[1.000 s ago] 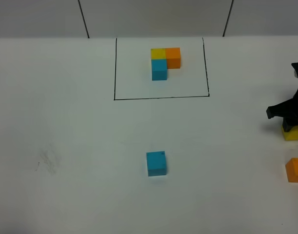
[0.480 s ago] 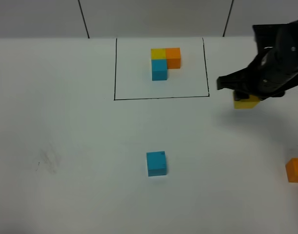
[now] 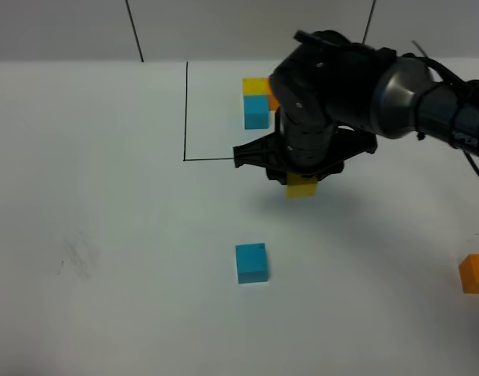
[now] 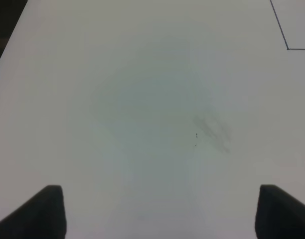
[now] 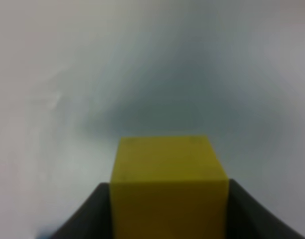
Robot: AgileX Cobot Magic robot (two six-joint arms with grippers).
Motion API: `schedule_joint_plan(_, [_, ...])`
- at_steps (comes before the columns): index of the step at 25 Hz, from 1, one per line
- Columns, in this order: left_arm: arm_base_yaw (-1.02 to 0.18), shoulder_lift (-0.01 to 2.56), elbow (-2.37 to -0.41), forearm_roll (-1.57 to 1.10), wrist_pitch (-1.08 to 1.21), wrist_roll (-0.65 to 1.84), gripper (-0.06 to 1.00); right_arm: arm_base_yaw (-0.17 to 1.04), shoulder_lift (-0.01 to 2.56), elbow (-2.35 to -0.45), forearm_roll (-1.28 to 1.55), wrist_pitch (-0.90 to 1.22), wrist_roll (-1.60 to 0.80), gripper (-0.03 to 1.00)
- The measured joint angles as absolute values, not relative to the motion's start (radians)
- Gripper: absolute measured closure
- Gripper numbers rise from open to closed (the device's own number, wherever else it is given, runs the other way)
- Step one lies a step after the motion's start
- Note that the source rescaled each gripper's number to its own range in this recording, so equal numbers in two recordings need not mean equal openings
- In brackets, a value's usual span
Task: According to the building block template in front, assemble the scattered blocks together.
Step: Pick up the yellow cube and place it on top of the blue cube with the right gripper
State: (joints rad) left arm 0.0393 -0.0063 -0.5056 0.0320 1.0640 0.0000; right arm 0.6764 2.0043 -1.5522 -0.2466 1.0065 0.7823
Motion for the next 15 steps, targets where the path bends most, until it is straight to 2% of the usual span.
schedule_joint_plan(6, [0.039, -0.006, -0.506, 0.032, 1.064, 0.0, 0.31, 0.768, 2.036, -1.608, -0.276, 1.036, 0.863, 0.78])
schedule_joint_plan(15, [0.039, -0.006, -0.506, 0.032, 1.064, 0.0, 0.31, 0.836, 2.096, -1.611, -0.268, 1.003, 0.889, 0.78])
